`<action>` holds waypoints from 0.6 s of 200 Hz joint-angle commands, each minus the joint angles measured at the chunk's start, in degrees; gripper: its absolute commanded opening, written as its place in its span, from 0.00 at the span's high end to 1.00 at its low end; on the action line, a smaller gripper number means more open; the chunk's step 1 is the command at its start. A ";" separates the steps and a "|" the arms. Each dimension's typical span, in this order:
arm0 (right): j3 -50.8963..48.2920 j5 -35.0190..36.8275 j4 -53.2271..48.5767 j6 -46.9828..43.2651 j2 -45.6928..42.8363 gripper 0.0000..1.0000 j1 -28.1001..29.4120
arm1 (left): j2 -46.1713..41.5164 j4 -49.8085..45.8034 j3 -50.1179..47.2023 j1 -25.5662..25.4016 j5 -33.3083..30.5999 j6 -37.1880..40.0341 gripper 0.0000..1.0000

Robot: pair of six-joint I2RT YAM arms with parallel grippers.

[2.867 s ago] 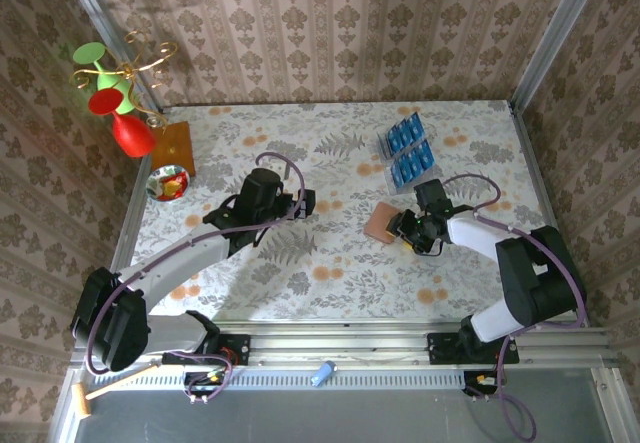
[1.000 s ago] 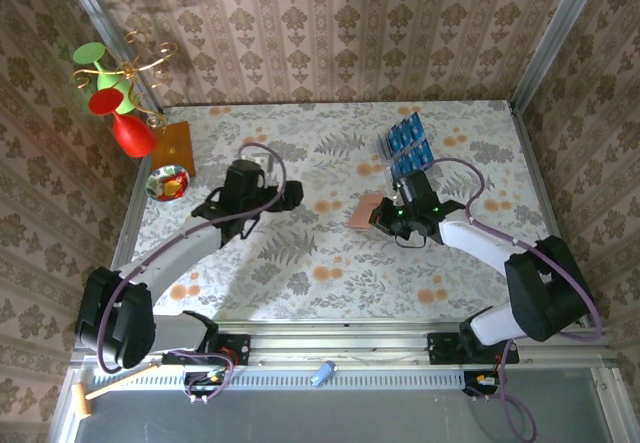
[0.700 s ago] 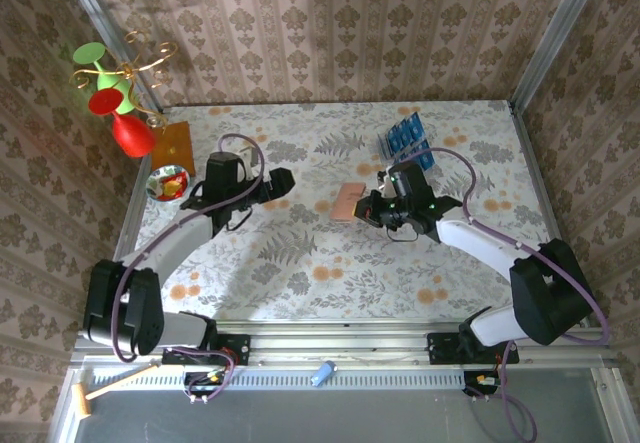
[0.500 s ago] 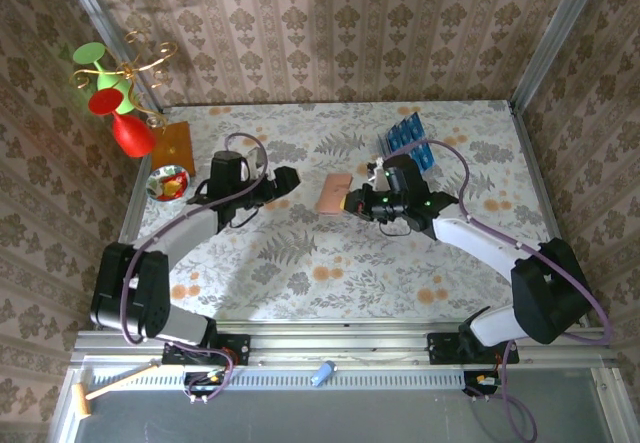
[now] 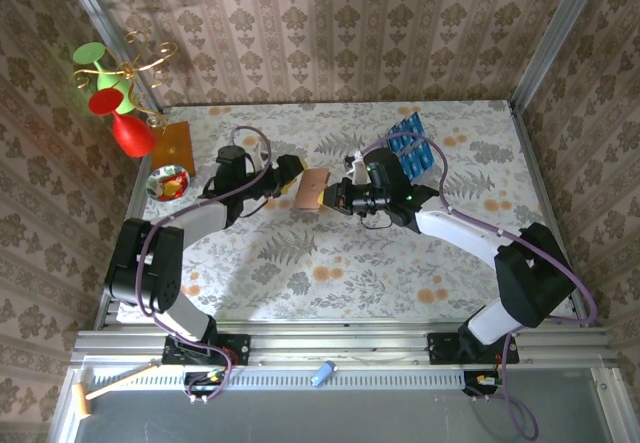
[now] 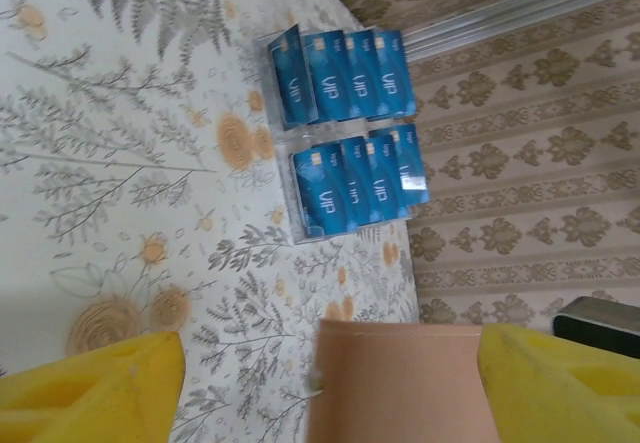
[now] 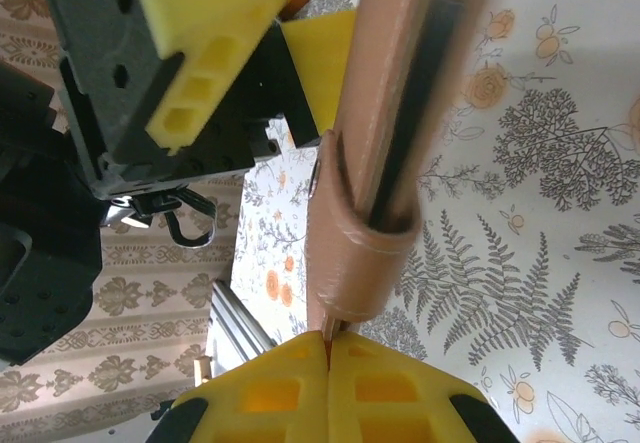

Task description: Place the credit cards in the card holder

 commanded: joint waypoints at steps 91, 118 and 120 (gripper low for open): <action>2.70 -1.25 2.63 1.69 0.98 1.00 1.22 | 1.43 6.74 -3.80 1.22 1.23 -2.18 0.22; 2.71 -1.12 2.89 1.84 0.85 1.00 1.31 | 1.21 6.59 -4.08 1.56 1.47 -2.22 0.21; 2.74 -1.04 2.89 1.86 0.88 1.00 1.38 | 1.25 6.63 -4.04 1.50 1.46 -2.31 0.21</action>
